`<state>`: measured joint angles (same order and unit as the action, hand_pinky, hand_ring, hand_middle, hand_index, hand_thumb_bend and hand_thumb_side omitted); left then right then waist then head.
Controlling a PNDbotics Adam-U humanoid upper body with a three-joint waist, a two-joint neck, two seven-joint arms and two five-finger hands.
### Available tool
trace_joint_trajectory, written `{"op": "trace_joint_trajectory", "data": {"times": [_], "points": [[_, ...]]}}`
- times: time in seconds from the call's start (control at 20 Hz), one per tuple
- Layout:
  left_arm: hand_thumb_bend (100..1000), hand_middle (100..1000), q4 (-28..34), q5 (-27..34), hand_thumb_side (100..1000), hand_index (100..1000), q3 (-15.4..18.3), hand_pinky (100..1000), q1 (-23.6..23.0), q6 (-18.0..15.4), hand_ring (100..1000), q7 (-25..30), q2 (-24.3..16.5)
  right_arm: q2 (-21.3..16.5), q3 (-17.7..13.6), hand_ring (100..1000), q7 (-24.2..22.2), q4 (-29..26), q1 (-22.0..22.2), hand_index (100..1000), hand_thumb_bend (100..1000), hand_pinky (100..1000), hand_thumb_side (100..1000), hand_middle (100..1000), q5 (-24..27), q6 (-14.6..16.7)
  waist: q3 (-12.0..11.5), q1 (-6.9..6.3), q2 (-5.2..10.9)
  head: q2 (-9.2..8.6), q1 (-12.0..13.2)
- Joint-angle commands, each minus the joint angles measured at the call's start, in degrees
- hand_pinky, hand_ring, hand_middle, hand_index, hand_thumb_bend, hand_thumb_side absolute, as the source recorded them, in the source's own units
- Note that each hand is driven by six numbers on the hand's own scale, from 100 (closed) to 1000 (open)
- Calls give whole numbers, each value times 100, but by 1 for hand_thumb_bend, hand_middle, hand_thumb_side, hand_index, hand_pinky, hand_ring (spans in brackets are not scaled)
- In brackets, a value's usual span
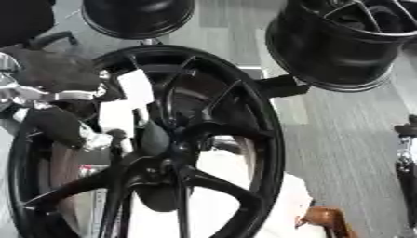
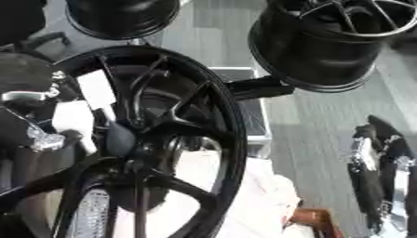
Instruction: Pull the pin out of the wheel hub.
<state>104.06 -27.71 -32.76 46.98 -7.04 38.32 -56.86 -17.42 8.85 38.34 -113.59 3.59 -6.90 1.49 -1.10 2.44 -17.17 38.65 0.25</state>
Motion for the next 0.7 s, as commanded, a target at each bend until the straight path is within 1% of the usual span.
{"op": "trace_joint_trajectory", "data": {"times": [0.05,0.1,0.2,0.35,0.45,0.6,0.7], "points": [[100,413,40,218,735,580,70,678,63,159,554,-117,-121,-43,-19,861,7,-101,-1,799,100,882,677,633,42,-11,-2,-12,82,-76,-3],[100,397,70,294,686,560,83,651,54,196,531,-150,-136,-44,-22,861,12,-101,-1,799,100,882,677,633,46,-11,-3,-13,83,-77,-3],[100,382,125,433,625,540,101,620,35,249,509,-200,-163,-46,-23,861,16,-101,-2,799,100,883,678,633,51,-9,-3,-14,87,-82,0],[100,356,181,591,591,518,117,590,16,302,485,-242,-182,-44,-20,862,12,-101,0,799,100,883,677,633,59,-14,1,-12,92,-84,3],[100,345,199,674,584,519,131,576,-4,344,476,-236,-198,-40,-22,862,12,-101,1,799,100,883,678,633,63,-17,3,-12,93,-83,3],[100,328,255,825,539,525,186,564,-32,407,463,-218,-221,-41,-22,862,11,-101,2,799,100,884,679,634,66,-21,0,-10,95,-86,4],[100,319,317,921,531,524,238,560,-47,452,456,-200,-250,-43,-22,862,8,-101,2,800,100,884,678,634,69,-21,-3,-11,99,-87,7]]}}
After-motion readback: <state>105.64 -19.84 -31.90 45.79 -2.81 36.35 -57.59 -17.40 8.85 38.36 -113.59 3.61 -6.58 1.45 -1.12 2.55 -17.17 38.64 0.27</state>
